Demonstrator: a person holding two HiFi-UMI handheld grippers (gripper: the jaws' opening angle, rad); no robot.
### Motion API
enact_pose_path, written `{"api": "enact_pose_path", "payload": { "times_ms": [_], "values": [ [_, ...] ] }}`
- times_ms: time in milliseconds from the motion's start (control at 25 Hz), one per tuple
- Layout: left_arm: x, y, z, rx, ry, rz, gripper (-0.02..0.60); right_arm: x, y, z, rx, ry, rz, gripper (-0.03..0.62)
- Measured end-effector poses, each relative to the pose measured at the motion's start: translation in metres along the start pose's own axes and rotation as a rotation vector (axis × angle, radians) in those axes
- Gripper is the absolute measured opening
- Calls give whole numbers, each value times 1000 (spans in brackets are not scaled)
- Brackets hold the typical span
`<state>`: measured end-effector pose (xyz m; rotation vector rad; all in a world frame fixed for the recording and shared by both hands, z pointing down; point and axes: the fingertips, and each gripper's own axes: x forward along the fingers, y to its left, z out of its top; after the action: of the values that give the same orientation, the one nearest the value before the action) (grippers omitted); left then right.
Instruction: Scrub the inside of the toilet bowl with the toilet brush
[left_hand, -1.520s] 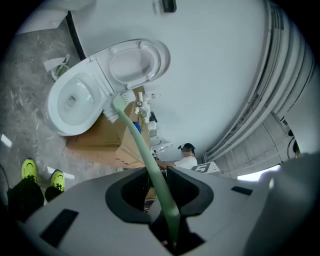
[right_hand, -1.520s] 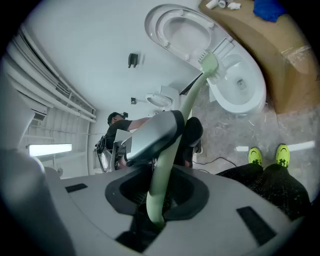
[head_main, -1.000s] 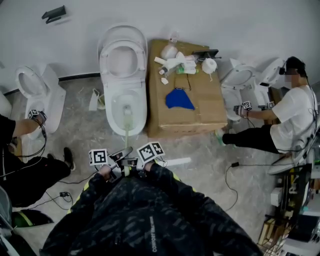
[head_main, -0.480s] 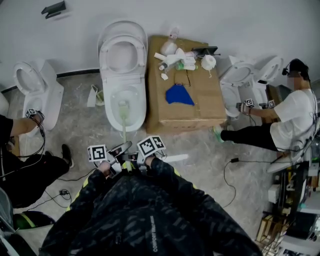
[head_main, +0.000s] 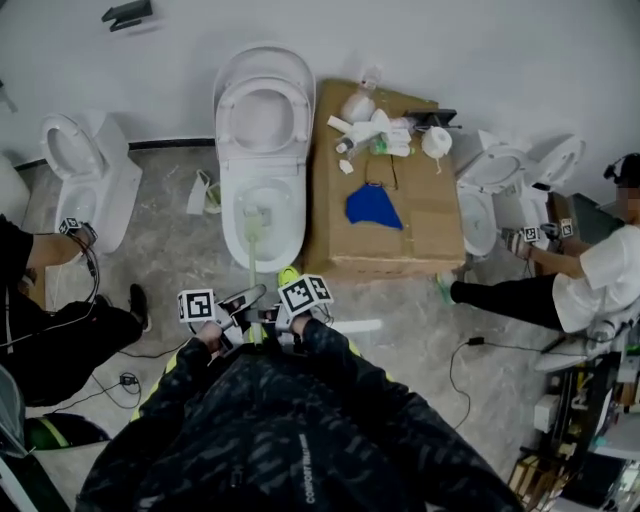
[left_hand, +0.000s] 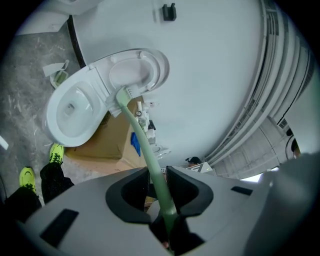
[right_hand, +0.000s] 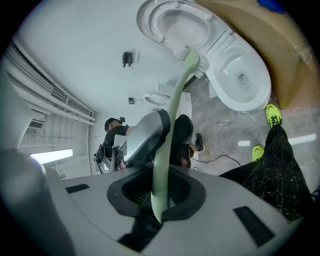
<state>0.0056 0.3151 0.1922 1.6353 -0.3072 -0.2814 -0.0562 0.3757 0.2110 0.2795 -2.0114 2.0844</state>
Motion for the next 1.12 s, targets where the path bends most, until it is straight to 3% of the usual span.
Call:
{"api": "enact_pose_path", "payload": {
  "times_ms": [400,600,1120],
  "values": [
    [19,22,50,-56,-14,66,91,-1,-11,52,29,63,-25,55],
    [46,26,77,-85,-18,65,87,-13,-19,87,41,80,-23,55],
    [122,60,143,-104,-42,147,86,-54,-51,176,86,99,-19,55]
  ]
}}
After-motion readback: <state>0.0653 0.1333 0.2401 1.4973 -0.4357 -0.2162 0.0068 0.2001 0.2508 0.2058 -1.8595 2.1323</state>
